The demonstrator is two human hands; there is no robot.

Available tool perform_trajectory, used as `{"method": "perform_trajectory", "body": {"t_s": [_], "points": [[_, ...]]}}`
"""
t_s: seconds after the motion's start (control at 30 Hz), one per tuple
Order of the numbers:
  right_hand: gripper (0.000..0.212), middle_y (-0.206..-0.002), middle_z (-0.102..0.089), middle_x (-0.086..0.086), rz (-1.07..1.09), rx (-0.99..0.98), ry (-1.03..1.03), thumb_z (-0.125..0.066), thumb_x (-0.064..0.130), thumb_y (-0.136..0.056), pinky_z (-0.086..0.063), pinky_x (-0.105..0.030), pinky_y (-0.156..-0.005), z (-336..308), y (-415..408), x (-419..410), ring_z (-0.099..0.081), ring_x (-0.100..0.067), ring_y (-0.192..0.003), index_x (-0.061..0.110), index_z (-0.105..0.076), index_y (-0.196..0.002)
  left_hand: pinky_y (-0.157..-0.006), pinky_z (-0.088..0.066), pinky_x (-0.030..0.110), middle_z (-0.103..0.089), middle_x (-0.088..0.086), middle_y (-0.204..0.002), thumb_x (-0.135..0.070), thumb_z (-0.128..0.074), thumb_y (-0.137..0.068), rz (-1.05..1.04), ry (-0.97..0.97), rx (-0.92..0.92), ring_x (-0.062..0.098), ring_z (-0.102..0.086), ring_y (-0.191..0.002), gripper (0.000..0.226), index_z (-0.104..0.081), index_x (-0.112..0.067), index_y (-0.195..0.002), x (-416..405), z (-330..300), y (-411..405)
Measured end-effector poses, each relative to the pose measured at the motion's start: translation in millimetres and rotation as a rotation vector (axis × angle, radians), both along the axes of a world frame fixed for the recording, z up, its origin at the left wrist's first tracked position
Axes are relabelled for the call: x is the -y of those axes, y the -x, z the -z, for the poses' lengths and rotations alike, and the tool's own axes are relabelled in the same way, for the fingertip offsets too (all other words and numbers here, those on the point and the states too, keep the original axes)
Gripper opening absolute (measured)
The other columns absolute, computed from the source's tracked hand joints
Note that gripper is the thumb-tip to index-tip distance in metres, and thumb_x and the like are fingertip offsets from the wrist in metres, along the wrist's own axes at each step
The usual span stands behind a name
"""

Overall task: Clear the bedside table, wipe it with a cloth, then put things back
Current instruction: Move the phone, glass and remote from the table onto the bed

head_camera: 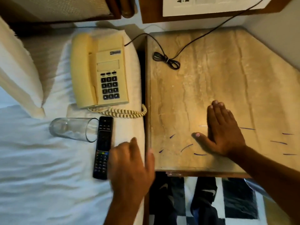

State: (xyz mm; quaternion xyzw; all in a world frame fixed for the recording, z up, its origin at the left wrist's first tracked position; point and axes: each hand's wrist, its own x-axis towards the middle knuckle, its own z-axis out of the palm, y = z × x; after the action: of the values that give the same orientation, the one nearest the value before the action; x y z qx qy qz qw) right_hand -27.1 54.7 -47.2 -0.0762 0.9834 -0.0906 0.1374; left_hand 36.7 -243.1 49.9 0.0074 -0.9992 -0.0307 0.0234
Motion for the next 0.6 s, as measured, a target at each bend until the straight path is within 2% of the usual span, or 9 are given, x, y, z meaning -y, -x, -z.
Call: {"method": "perform_trajectory", "body": {"t_s": [0.1, 0.17, 0.2, 0.3, 0.43, 0.6], "points": [[0.116, -0.166, -0.002, -0.023, -0.058, 0.034, -0.027, -0.028, 0.087, -0.083, -0.014, -0.054, -0.124, -6.4, -10.5, -7.8, 0.0, -0.035, -0.155, -0.001, -0.011, -0.157, -0.099, -0.047, 0.051, -0.058, 0.027, -0.132, -0.049, -0.06, -0.089, 0.22, -0.12, 0.194, 0.045, -0.056, -0.12, 0.072, -0.052, 0.005, -0.137, -57.0, 17.2, 10.0], [0.118, -0.166, -0.005, -0.024, -0.023, 0.0, -0.041, -0.033, 0.086, -0.081, -0.01, -0.051, -0.124, -2.8, -20.4, -4.0, -0.001, -0.035, -0.155, -0.002, -0.014, -0.157, -0.114, -0.036, 0.06, -0.04, 0.033, -0.151, -0.053, -0.065, -0.085, 0.307, -0.115, 0.289, 0.05, -0.037, -0.142, 0.09, -0.041, 0.01, -0.144, -74.9, 38.7, 24.8], [0.118, -0.166, -0.006, -0.023, -0.017, -0.023, -0.039, -0.033, 0.086, -0.081, -0.009, -0.05, -0.125, 0.0, -23.9, -3.8, -0.001, -0.034, -0.155, -0.002, -0.015, -0.156, -0.118, -0.029, 0.062, -0.03, 0.035, -0.156, -0.057, -0.063, -0.085, 0.34, -0.103, 0.303, 0.05, -0.026, -0.147, 0.096, -0.035, 0.011, -0.147, -78.2, 50.0, 33.3], [0.117, -0.167, -0.004, -0.021, 0.001, -0.042, -0.023, -0.031, 0.087, -0.082, -0.007, -0.05, -0.125, 11.2, -33.1, -23.4, 0.001, -0.031, -0.156, -0.001, -0.013, -0.157, -0.122, -0.015, 0.063, -0.015, 0.036, -0.16, -0.064, -0.049, -0.089, 0.454, -0.08, 0.256, 0.051, -0.011, -0.151, 0.101, -0.023, 0.012, -0.151, -90.5, 87.2, 55.9], [0.117, -0.167, -0.004, -0.021, -0.032, -0.073, 0.027, -0.034, 0.086, -0.082, -0.006, -0.049, -0.125, 12.8, -37.9, -14.1, 0.002, -0.031, -0.156, 0.0, -0.013, -0.157, -0.123, -0.012, 0.061, -0.012, 0.035, -0.162, -0.074, -0.038, -0.09, 0.466, -0.054, 0.246, 0.047, -0.004, -0.153, 0.107, -0.019, 0.01, -0.153, -73.6, 102.3, 60.2], [0.115, -0.167, -0.006, -0.021, -0.023, -0.094, 0.039, -0.033, 0.085, -0.083, -0.007, -0.05, -0.125, 10.4, -14.8, -9.3, 0.001, -0.031, -0.156, -0.001, -0.013, -0.157, -0.124, -0.009, 0.059, -0.011, 0.032, -0.163, -0.081, -0.033, -0.087, 0.494, -0.026, 0.227, 0.045, -0.003, -0.154, 0.111, -0.018, 0.006, -0.154, -65.7, 107.2, 85.0]]}}
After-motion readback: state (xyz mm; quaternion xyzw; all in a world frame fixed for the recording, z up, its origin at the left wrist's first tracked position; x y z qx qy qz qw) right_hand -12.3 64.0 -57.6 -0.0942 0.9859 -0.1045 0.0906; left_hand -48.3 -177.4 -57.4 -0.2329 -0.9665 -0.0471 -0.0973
